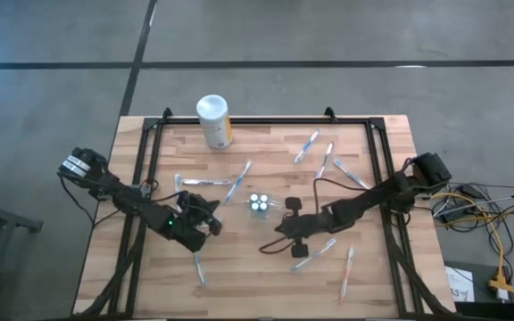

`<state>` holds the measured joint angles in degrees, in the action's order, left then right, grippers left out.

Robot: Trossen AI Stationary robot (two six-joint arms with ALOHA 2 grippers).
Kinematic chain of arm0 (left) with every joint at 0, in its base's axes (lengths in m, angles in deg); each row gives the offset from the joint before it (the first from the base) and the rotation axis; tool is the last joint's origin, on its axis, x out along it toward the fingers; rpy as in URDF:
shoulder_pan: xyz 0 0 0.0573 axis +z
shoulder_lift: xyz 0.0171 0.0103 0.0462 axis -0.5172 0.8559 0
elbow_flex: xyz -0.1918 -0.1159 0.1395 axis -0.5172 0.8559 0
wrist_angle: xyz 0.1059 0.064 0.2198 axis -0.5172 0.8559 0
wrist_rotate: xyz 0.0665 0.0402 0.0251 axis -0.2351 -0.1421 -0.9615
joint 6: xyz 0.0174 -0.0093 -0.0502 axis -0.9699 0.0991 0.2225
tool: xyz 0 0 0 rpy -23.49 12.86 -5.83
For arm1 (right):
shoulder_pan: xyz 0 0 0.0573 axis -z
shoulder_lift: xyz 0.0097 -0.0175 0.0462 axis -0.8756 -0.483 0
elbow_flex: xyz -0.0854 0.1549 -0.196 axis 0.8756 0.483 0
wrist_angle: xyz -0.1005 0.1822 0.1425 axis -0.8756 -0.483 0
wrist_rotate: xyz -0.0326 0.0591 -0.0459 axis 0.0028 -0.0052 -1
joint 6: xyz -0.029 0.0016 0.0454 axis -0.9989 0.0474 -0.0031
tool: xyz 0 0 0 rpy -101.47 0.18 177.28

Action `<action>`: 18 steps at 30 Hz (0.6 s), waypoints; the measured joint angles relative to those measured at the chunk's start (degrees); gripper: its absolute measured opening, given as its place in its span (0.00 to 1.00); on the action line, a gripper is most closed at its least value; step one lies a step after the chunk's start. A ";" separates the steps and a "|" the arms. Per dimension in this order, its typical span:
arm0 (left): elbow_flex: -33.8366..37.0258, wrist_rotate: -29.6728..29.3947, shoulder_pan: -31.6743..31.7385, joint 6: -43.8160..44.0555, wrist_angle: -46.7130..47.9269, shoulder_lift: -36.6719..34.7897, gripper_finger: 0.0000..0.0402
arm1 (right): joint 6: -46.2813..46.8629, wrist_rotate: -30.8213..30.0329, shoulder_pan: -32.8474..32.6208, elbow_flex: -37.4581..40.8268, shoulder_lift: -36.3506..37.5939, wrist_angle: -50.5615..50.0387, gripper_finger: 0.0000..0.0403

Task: Pick & Place toothbrushing station
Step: Adjust the transparent organizer

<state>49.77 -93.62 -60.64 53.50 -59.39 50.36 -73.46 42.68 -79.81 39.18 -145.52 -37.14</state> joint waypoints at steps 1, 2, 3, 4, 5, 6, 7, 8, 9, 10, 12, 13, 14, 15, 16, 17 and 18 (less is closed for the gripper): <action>0.13 0.17 0.04 0.20 0.02 0.00 0.01 | 0.53 -0.69 0.00 -0.06 -0.03 -0.62 0.02; 0.16 0.53 0.16 0.18 0.03 0.00 0.01 | 1.09 -1.22 0.00 -0.06 0.12 -1.45 0.02; 0.16 1.27 0.20 0.11 -0.13 0.00 0.01 | 1.67 -1.83 0.07 -0.06 0.36 -2.03 0.02; 0.14 1.82 0.20 0.01 -0.24 0.00 0.01 | 2.30 -2.66 0.10 -0.06 0.57 -2.45 0.02; 0.10 1.99 0.21 -0.12 -0.44 0.00 0.01 | 2.83 -3.58 0.14 -0.02 0.91 -3.15 0.02; 0.08 2.28 0.27 -0.58 -1.12 0.00 0.01 | 3.40 -4.73 0.16 0.05 1.17 -3.77 0.02; 0.08 2.52 0.32 -1.41 -2.23 0.00 0.01 | 3.98 -5.83 0.20 0.07 1.32 -3.96 0.02; 0.09 2.79 0.47 -2.23 -3.55 0.00 0.01 | 4.41 -6.64 0.22 0.07 1.37 -3.91 0.02; 0.09 2.93 0.64 -3.32 -4.56 0.00 0.01 | 4.58 -7.18 0.22 0.14 1.37 -3.95 0.02; 0.09 3.26 0.99 -4.00 -5.29 0.00 0.01 | 4.70 -7.26 0.24 0.22 1.37 -4.01 0.02; 0.09 3.96 1.70 -5.04 -6.04 0.00 0.00 | 4.73 -7.36 0.26 0.22 1.37 -3.93 0.02; 0.09 4.34 1.98 -5.36 -6.26 0.00 0.00 | 4.85 -7.45 0.25 0.22 1.41 -3.93 0.02; 0.09 4.70 2.18 -5.73 -6.35 0.00 0.00 | 5.09 -7.91 0.22 0.22 1.42 -3.92 0.02; 0.09 4.98 2.29 -5.96 -6.24 0.00 0.01 | 5.47 -8.74 0.22 0.22 1.42 -3.99 0.02; 0.11 5.20 2.47 -5.98 -6.23 0.00 0.01 | 5.66 -9.54 0.22 0.22 1.42 -4.10 0.02; 0.09 5.29 2.55 -5.96 -6.30 0.00 0.01 | 5.77 -10.23 0.26 0.22 1.42 -4.18 0.02; 0.09 5.35 2.69 -5.98 -6.32 0.00 0.01 | 5.79 -10.34 0.35 0.22 1.44 -4.27 0.02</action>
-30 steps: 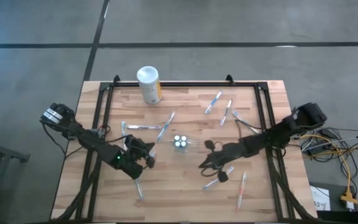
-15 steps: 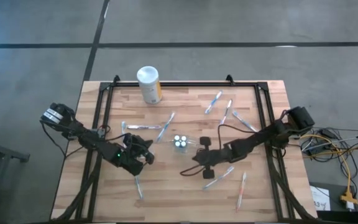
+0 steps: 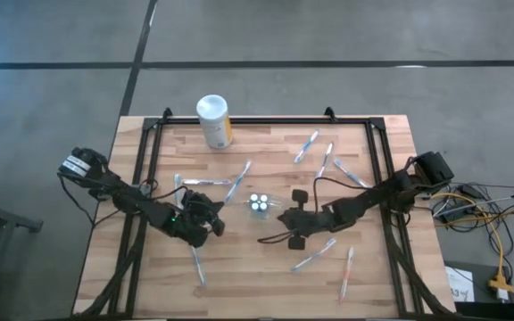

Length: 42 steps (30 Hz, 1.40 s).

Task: Pick & Place toothbrushing station
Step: Adjust the transparent organizer, then put the purple toothbrush into the transparent organizer

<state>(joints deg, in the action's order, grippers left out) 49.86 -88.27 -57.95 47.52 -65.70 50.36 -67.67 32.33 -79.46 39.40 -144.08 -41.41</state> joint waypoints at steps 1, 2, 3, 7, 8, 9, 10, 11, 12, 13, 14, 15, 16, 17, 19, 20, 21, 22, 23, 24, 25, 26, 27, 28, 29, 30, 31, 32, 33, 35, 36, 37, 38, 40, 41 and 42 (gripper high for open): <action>0.00 0.21 0.19 0.00 0.02 0.00 0.00 | 0.02 -0.06 0.14 0.00 0.00 -0.12 0.02; 0.00 0.43 0.36 -0.02 0.01 0.00 0.00 | 0.19 -0.07 0.25 0.00 0.00 -0.31 0.02; 0.00 0.54 0.54 -0.03 0.02 0.00 0.00 | 0.58 -0.07 0.41 0.00 0.00 -0.52 0.02; 0.00 1.61 0.99 -0.40 -0.11 0.00 0.00 | 2.62 -0.07 1.28 0.31 0.04 -1.25 0.02; 0.00 1.66 0.99 -0.42 -0.13 0.00 0.00 | 2.96 -0.28 1.47 0.55 0.04 -1.34 0.02; 0.00 1.77 0.99 -0.42 -0.13 0.00 0.00 | 3.42 -0.90 1.56 0.75 0.04 -1.40 0.02; 0.00 1.82 0.99 -0.42 -0.19 0.00 0.00 | 3.86 -1.48 1.61 0.90 0.04 -1.43 0.02; 0.00 1.84 0.99 -0.43 -0.36 0.00 0.00 | 4.08 -2.03 1.66 0.98 0.04 -1.42 0.02; 0.00 1.84 0.99 -0.63 -0.55 0.00 0.00 | 4.11 -2.44 1.71 1.02 0.04 -1.42 0.02; 0.00 1.84 0.99 -1.09 -0.73 0.00 0.00 | 4.18 -2.47 1.76 1.05 0.04 -1.42 0.02; 0.00 1.87 0.99 -1.68 -1.09 0.00 0.00 | 4.32 -2.47 1.83 1.06 0.04 -1.40 0.02; 0.00 1.99 0.99 -2.06 -1.46 0.00 0.00 | 4.43 -2.47 1.86 1.11 0.04 -1.38 0.02; 0.00 2.01 0.99 -2.29 -1.61 0.00 0.00 | 4.47 -2.49 1.86 1.11 0.04 -1.39 0.02; 0.00 1.99 0.99 -2.54 -1.60 0.00 0.00 | 4.47 -2.51 1.86 1.14 0.04 -1.38 0.02; 0.00 2.01 0.99 -2.87 -1.60 0.00 0.00 | 4.46 -2.49 1.86 1.14 0.04 -1.38 0.02; 0.00 2.01 0.99 -2.92 -1.59 0.00 0.01 | 4.40 -2.49 1.86 1.14 0.04 -1.38 0.02; 0.00 2.01 0.99 -3.12 -1.59 0.00 0.01 | 4.16 -2.49 1.86 1.14 0.04 -1.40 0.02; 0.00 2.01 0.99 -3.70 -1.59 0.00 0.01 | 4.04 -2.49 1.86 1.14 0.14 -1.66 0.02; 0.00 2.01 0.99 -4.75 -1.57 0.00 0.01 | 4.04 -2.47 1.84 1.14 0.22 -2.24 0.02; -0.02 2.03 0.99 -6.20 -1.49 0.00 0.01 | 4.08 -2.38 1.84 1.16 0.46 -3.08 0.02; -0.14 2.34 0.99 -8.18 -1.12 -0.20 0.01 | 4.07 -2.13 1.80 1.17 0.72 -3.93 0.02; -0.32 3.30 0.98 -10.83 -0.49 -0.78 0.01 | 4.05 -1.42 1.67 1.20 1.25 -4.81 0.02; -0.76 4.92 0.99 -13.57 0.46 -1.59 0.01 | 4.07 -0.55 1.42 1.25 1.94 -5.71 0.02; -1.42 6.81 1.03 -16.42 1.78 -2.73 0.01 | 4.09 0.34 1.11 1.25 2.86 -6.33 0.02; -2.31 8.70 1.21 -18.50 3.85 -4.09 0.01 | 4.09 0.63 0.56 1.25 3.95 -6.70 0.02; -3.40 10.86 1.51 -19.82 7.09 -5.38 0.01 | 4.02 0.62 -0.10 1.31 5.14 -6.93 0.02; -4.87 13.69 2.11 -20.79 11.76 -6.74 0.01 | 3.40 0.46 -0.84 1.49 6.27 -6.84 0.02; -6.78 17.49 3.27 -21.12 17.77 -7.96 0.01 | 2.28 0.40 -1.61 1.79 7.43 -6.86 0.02; -8.94 21.30 4.85 -21.16 24.37 -8.72 0.02 | 1.09 0.39 -2.35 2.16 8.47 -6.90 0.02; -12.79 25.95 8.23 -20.65 37.19 -9.50 0.02 | -0.22 0.19 -3.73 3.17 10.55 -6.73 0.02; -14.18 26.68 9.86 -20.56 42.59 -9.51 0.01 | -0.43 -0.10 -4.28 3.81 11.61 -6.67 0.02; -15.40 26.86 11.55 -21.13 46.42 -9.50 0.01 | -0.48 -0.76 -4.87 4.51 12.71 -6.38 0.02; -16.50 27.15 13.16 -22.13 48.77 -9.49 0.01 | -0.50 -1.16 -5.28 5.26 13.83 -6.31 0.02; -18.04 30.18 16.47 -26.02 51.43 -9.49 0.02 | -0.47 -1.36 -5.96 7.06 15.99 -5.00 0.02; -18.38 32.40 18.18 -28.52 52.10 -9.48 0.03 | -0.46 -1.37 -6.39 8.14 17.15 -4.24 0.02; -18.55 34.53 19.63 -30.55 52.39 -9.44 0.04 | -0.38 -1.38 -6.72 9.27 18.19 -3.34 0.02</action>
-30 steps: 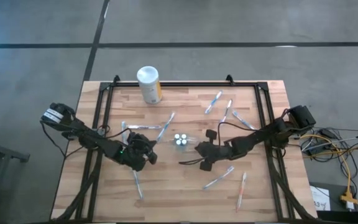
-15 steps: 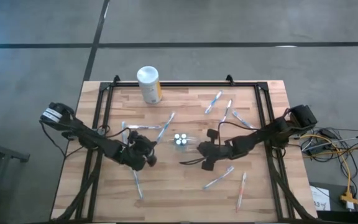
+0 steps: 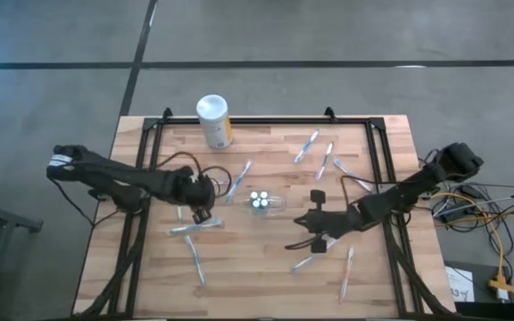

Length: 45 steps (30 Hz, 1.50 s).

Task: Pick & Place toothbrushing station
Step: Put the purple toothbrush into the transparent organizer

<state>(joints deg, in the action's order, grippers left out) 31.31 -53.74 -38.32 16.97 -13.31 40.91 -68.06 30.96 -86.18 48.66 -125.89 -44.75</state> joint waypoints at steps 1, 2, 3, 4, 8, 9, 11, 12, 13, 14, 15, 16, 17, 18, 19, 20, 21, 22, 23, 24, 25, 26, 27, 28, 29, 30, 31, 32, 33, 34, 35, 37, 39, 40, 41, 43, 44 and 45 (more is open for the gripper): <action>-0.09 1.39 1.46 -2.02 -0.12 0.00 0.06 | 0.11 -0.01 -0.33 0.99 0.99 1.28 0.02; -0.16 2.21 2.84 -3.76 -0.20 0.00 0.08 | 0.14 0.08 -0.63 2.06 2.14 2.36 0.02; -0.13 2.84 4.13 -5.25 -0.15 0.00 0.11 | 0.16 0.29 -0.84 3.26 3.35 3.30 0.02; -0.07 3.71 5.41 -7.10 -0.15 0.10 0.14 | 0.15 0.44 -0.96 4.36 4.38 4.37 0.02; -0.03 6.35 9.26 -14.86 -0.19 0.85 0.30 | 0.86 0.63 -1.17 8.35 8.41 6.76 0.02; -0.03 6.08 9.94 -16.21 -0.46 1.14 0.35 | 1.16 0.65 -1.18 9.08 9.25 7.35 0.02; -0.03 5.46 11.08 -18.56 -1.75 2.12 0.42 | 1.68 0.68 -1.19 10.55 10.92 7.22 0.02; -0.03 5.38 11.71 -19.84 -2.36 2.76 0.46 | 1.74 0.68 -1.19 11.04 11.61 7.26 0.02; -0.05 5.32 12.29 -21.02 -2.59 3.58 0.48 | 1.74 0.70 -1.19 11.55 12.30 7.36 0.02; -0.15 5.32 12.99 -22.12 -2.65 4.58 0.51 | 1.77 0.68 -1.19 12.09 12.90 7.34 0.02; -0.20 5.30 13.76 -23.12 -2.89 5.71 0.52 | 1.81 0.68 -1.19 12.41 13.35 7.21 0.02; -0.26 5.32 14.51 -24.25 -2.97 6.96 0.53 | 1.73 0.69 -1.19 12.64 13.66 7.34 0.02; -0.27 5.26 15.27 -25.14 -2.94 8.20 0.53 | 1.68 0.70 -1.19 12.93 13.96 7.37 0.02; -0.29 5.14 16.08 -25.71 -2.98 9.39 0.53 | 1.68 0.70 -1.19 13.16 14.24 7.22 0.02; -0.29 4.99 16.86 -26.22 -3.13 10.57 0.53 | 1.65 0.70 -1.17 13.29 14.37 7.29 0.02; -0.29 4.95 17.57 -26.46 -3.35 11.67 0.53 | 1.65 0.70 -1.17 13.40 14.47 7.44 0.02; -0.29 4.94 18.30 -26.51 -3.70 12.80 0.53 | 1.65 0.66 -1.17 13.65 14.56 7.53 0.02; -0.29 4.94 19.06 -26.78 -4.02 13.72 0.53 | 1.65 0.58 -1.17 13.82 14.55 7.55 0.02; -0.29 4.93 19.73 -27.12 -4.11 14.60 0.52 | 1.65 0.52 -1.17 13.89 14.46 7.63 0.02; -0.29 4.92 20.41 -27.50 -4.31 15.48 0.52 | 1.63 0.52 -1.17 13.99 14.46 7.62 0.02; -0.29 4.93 21.11 -27.88 -4.89 16.19 0.52 | 1.63 0.48 -1.17 14.07 14.46 7.60 0.02; -0.29 5.01 21.75 -28.29 -5.49 16.88 0.52 | 1.63 0.48 -1.17 14.08 14.43 7.63 0.02; -0.40 5.40 22.34 -28.70 -5.72 17.38 0.52 | 1.62 0.46 -1.17 14.08 14.38 7.69 0.02; -0.41 5.86 22.87 -29.21 -5.95 17.81 0.52 | 1.45 0.48 -1.17 14.08 14.37 7.63 0.02; -0.57 6.73 23.47 -29.77 -6.01 18.22 0.52 | 1.39 0.46 -1.17 14.08 14.38 7.64 0.02; -0.62 7.39 24.00 -30.04 -6.08 18.52 0.52 | 1.38 0.45 -1.17 14.08 14.42 7.69 0.02; -0.68 7.97 24.46 -30.52 -6.16 19.04 0.52 | 1.33 0.44 -1.17 14.08 14.42 7.69 0.02; -0.94 8.32 24.78 -30.92 -6.02 19.40 0.51 | 0.94 0.44 -1.17 14.08 14.42 7.69 0.02; -1.05 8.59 25.00 -31.11 -5.99 19.63 0.49 | 0.29 0.42 -1.17 14.08 14.42 7.69 0.02; -1.06 9.11 25.22 -31.35 -6.03 19.92 0.47 | -0.06 0.39 -1.17 14.08 14.42 7.72 0.02; -1.17 9.86 25.42 -31.50 -6.01 20.14 0.43 | -0.15 0.36 -1.17 14.08 14.42 7.73 0.02; -1.21 10.93 25.58 -31.51 -6.08 20.25 0.34 | -0.18 0.34 -1.17 14.08 14.42 7.69 0.02; -1.20 11.49 25.59 -31.50 -6.23 20.15 0.23 | -0.14 0.31 -1.17 14.08 14.42 7.71 0.02; -1.18 11.57 25.59 -31.50 -6.35 19.92 0.17 | -0.12 0.30 -1.17 14.08 14.42 7.71 0.02; -1.14 11.54 25.59 -31.50 -6.56 19.77 0.11 | -0.08 0.31 -1.17 14.08 14.42 7.71 0.02; -1.14 11.23 25.63 -31.12 -7.04 19.47 0.04 | 0.12 0.31 -1.17 14.08 14.42 7.71 0.02; -1.14 11.05 25.68 -30.46 -7.44 19.41 0.04 | 0.12 0.31 -1.17 14.08 14.42 7.71 0.02; -1.17 11.02 25.70 -29.69 -7.65 19.38 0.05 | 0.10 0.31 -1.17 14.08 14.42 7.71 0.02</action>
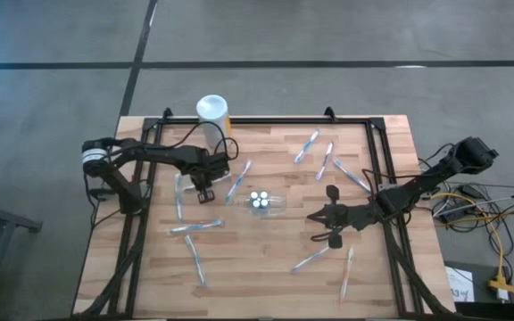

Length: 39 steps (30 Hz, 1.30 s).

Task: Pick & Place toothbrushing station
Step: Put the purple toothbrush into the transparent organizer

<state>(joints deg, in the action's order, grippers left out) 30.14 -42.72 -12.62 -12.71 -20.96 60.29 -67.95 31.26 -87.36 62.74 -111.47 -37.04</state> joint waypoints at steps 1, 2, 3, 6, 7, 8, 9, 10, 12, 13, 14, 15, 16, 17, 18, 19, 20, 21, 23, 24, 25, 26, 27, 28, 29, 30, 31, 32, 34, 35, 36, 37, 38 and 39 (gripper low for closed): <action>0.00 0.03 0.00 0.70 -0.04 -0.15 0.06 | 0.01 0.00 0.00 0.00 0.00 0.00 0.02; 0.00 0.02 0.00 1.72 -0.07 -0.32 0.06 | 0.05 0.00 0.00 0.00 0.00 0.00 0.02; 0.00 -0.05 0.00 2.70 -0.06 -0.52 0.06 | 0.07 0.00 0.00 0.00 0.00 0.00 0.02; -0.04 -1.51 -0.04 5.42 -0.49 -2.45 0.04 | 0.11 0.00 0.00 0.00 0.00 0.05 0.02; -0.04 -1.69 -0.29 6.01 -0.75 -3.76 0.03 | 0.17 0.00 0.00 0.00 0.00 0.11 0.02; -0.04 -1.91 -0.68 6.49 -0.46 -5.33 0.03 | 0.22 0.00 0.00 0.00 0.00 0.25 0.02; -0.06 -2.08 -1.17 7.07 -0.29 -7.10 0.02 | 0.22 0.00 0.00 0.00 0.00 0.55 0.02; -0.09 -2.11 -1.72 7.65 -0.31 -8.85 0.02 | 0.22 0.00 0.00 0.00 0.00 0.97 0.02; -0.09 -3.30 -3.13 9.17 -0.12 -12.33 0.02 | 0.34 0.00 0.00 -0.02 0.00 1.40 0.02; -0.09 -4.46 -4.04 9.98 -0.05 -14.40 0.02 | 0.68 0.02 0.00 -0.02 -0.01 1.37 0.02; -0.09 -5.95 -5.11 10.90 -0.36 -16.65 0.02 | 1.37 0.02 0.00 0.00 -0.02 1.36 0.02; -0.09 -7.60 -6.31 12.03 -0.80 -18.82 0.02 | 1.97 0.02 0.00 0.06 -0.02 1.48 0.02; -0.05 -9.66 -7.84 13.26 -1.58 -20.76 0.01 | 2.24 0.02 0.00 0.25 -0.02 1.70 0.02; 0.07 -11.65 -9.62 14.67 -3.01 -22.63 0.01 | 2.30 0.02 0.00 0.68 -0.02 2.90 0.02; 0.16 -13.70 -11.73 15.78 -4.35 -24.19 0.00 | 2.05 0.02 0.00 1.22 -0.08 4.99 0.02; 0.18 -16.02 -13.98 16.79 -5.83 -25.68 0.00 | 1.48 0.02 0.01 1.95 -0.09 8.34 0.02; 0.20 -18.79 -16.52 17.46 -7.76 -26.78 0.00 | 0.54 0.02 0.00 2.70 -0.15 12.42 0.02; 0.20 -21.43 -19.25 17.88 -9.88 -27.69 0.00 | -0.61 0.02 0.00 3.50 -0.24 16.78 0.02; 0.20 -25.97 -24.46 17.67 -13.65 -28.49 0.00 | -2.72 0.05 0.00 5.47 -0.31 26.04 0.02; 0.20 -27.89 -27.00 17.18 -15.61 -28.51 0.00 | -3.14 0.15 0.00 6.51 -0.31 30.42 0.02; 0.20 -29.82 -29.25 16.99 -17.52 -28.47 0.00 | -3.26 0.26 0.00 7.47 -0.31 34.48 0.02; 0.20 -31.96 -31.33 16.94 -19.23 -28.13 0.00 | -3.34 0.64 0.02 8.36 -0.31 37.64 0.02; 0.19 -34.20 -33.26 16.89 -21.06 -27.70 0.00 | -3.29 1.32 0.06 9.23 -0.31 40.36 0.02; 0.19 -36.68 -35.07 16.71 -23.13 -27.06 0.00 | -3.23 1.87 0.05 10.01 -0.33 42.65 0.02; 0.17 -39.03 -36.73 16.56 -25.02 -26.21 0.00 | -3.24 1.92 0.04 10.52 -0.34 44.36 0.02; 0.17 -41.06 -38.25 16.16 -26.91 -25.22 0.00 | -3.12 1.91 0.04 10.62 -0.46 45.72 0.02; 0.14 -42.60 -39.53 15.44 -28.93 -24.09 0.00 | -2.97 1.92 0.04 10.62 -0.55 46.78 0.03; -0.12 -43.78 -40.64 14.61 -30.85 -22.93 0.00 | -2.97 1.91 0.04 10.60 -0.80 47.58 0.04; -1.00 -44.65 -42.39 12.47 -34.70 -20.26 0.00 | -2.95 2.02 0.02 9.51 -1.62 47.82 0.08; -1.81 -44.67 -42.97 11.44 -36.08 -18.71 0.00 | -2.97 2.79 0.04 8.51 -2.02 47.80 0.11; -2.71 -44.69 -43.49 10.44 -36.85 -17.21 0.00 | -3.17 3.83 0.04 7.46 -2.54 47.80 0.14; -3.85 -44.70 -43.92 9.61 -37.11 -15.64 0.00 | -3.79 5.11 0.03 6.11 -3.35 47.74 0.18; -5.17 -44.69 -44.23 8.88 -37.32 -14.05 0.00 | -4.66 6.19 0.01 4.72 -4.31 47.67 0.22; -6.58 -44.69 -44.40 8.28 -37.35 -12.50 0.00 | -5.78 6.53 -0.02 3.39 -5.28 47.39 0.26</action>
<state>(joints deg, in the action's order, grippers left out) 23.56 -87.41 -57.02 -4.43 -58.31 47.79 -73.73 37.80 -87.38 66.13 -116.75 10.34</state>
